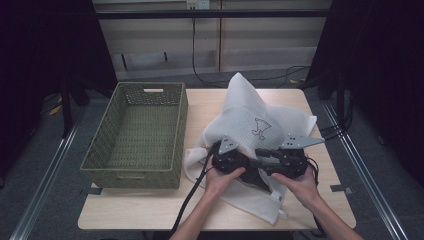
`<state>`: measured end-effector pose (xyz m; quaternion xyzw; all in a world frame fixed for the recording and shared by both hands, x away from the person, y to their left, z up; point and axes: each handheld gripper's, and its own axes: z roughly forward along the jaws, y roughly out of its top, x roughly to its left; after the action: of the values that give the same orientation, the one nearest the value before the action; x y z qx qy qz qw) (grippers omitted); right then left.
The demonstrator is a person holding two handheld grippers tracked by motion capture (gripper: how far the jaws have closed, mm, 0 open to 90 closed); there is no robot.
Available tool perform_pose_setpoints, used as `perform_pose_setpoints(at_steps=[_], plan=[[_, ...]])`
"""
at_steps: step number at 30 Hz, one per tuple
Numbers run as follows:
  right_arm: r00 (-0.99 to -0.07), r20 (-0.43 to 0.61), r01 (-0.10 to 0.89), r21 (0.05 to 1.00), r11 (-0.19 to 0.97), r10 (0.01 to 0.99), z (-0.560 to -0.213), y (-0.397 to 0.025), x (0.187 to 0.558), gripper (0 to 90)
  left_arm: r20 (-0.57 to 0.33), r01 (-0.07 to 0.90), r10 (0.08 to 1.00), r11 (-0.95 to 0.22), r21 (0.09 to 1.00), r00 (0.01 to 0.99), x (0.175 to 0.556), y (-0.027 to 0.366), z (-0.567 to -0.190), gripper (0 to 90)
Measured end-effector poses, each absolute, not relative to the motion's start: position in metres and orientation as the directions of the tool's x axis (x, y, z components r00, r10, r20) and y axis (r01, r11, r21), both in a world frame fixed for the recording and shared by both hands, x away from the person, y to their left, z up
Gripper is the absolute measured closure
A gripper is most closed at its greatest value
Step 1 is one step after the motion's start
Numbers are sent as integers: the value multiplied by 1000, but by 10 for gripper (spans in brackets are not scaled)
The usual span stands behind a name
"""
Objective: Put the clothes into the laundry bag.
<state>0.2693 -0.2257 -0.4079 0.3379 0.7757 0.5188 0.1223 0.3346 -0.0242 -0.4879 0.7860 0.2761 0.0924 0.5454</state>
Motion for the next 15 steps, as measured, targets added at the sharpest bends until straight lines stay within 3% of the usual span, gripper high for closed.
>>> perform_pose_setpoints(at_steps=[2, 3, 5, 10, 15], plan=[[-725, 124, 385, 889, 249, 678, -407, -224, 269, 577, -150, 321, 495, -280, 905, 856, 327, -31, -485, 448], [-726, 115, 377, 891, 254, 678, -408, -224, 269, 707, -151, 323, 489, -288, 901, 859, 325, -31, -483, 423], [-734, 130, 385, 889, 250, 667, -410, -225, 270, 807, -168, 337, 484, -286, 897, 859, 323, -29, -482, 345], [-737, 156, 400, 885, 238, 657, -414, -227, 272, 848, -122, 292, 445, -339, 894, 887, 308, -8, -471, 238], [-732, 164, 414, 878, 241, 662, -417, -227, 274, 852, -79, 265, 473, -341, 902, 878, 291, 23, -467, 217]])
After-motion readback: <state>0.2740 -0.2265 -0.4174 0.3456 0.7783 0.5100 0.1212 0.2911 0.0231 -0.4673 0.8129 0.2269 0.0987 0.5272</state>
